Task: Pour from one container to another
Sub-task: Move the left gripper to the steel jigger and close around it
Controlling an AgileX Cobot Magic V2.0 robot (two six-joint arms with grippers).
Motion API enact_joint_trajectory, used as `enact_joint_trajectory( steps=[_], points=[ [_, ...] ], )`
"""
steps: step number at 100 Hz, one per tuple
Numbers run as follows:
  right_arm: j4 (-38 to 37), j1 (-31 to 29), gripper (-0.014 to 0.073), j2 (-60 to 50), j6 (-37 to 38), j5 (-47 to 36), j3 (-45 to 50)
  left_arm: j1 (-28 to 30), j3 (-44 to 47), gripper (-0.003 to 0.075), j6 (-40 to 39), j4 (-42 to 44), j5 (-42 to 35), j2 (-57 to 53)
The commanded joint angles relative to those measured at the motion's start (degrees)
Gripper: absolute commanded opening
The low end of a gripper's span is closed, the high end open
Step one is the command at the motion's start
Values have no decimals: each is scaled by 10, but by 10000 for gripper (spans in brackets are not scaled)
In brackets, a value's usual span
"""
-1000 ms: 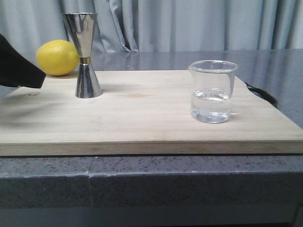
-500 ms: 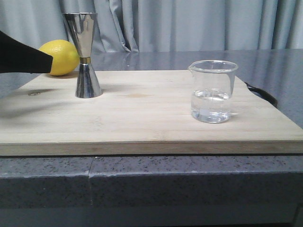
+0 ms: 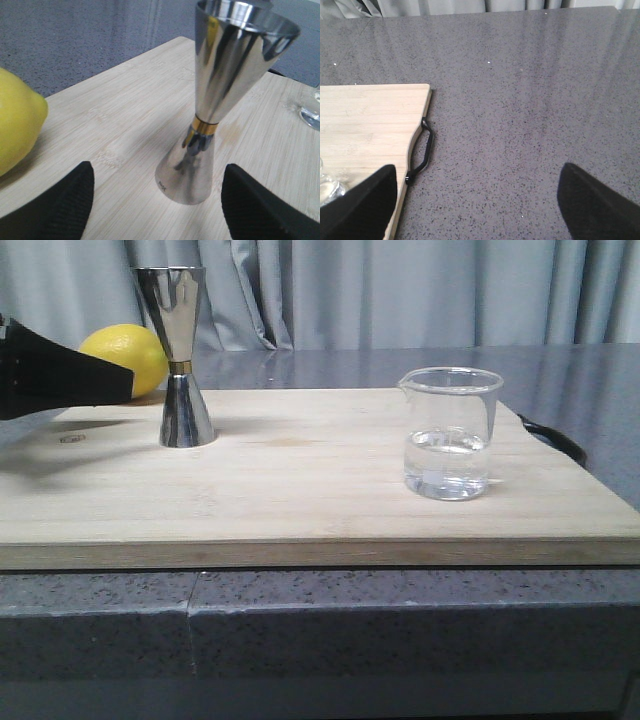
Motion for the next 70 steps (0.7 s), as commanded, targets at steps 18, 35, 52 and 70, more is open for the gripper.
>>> enact_joint_trajectory(
  steps=[18,35,52,70],
  points=[
    [-3,-3,585,10,-4,-48,-19,-51,-14,494,31,-85,58,-16],
    [-3,-3,585,10,-4,-49,-19,-75,-21,494,41,-98,58,-15],
    [-3,-3,585,10,-4,-49,-19,-91,-46,494,39,-99,56,-9],
    [-3,-3,585,10,-4,-49,-19,-94,-59,492,31,-99,59,2]
  ],
)
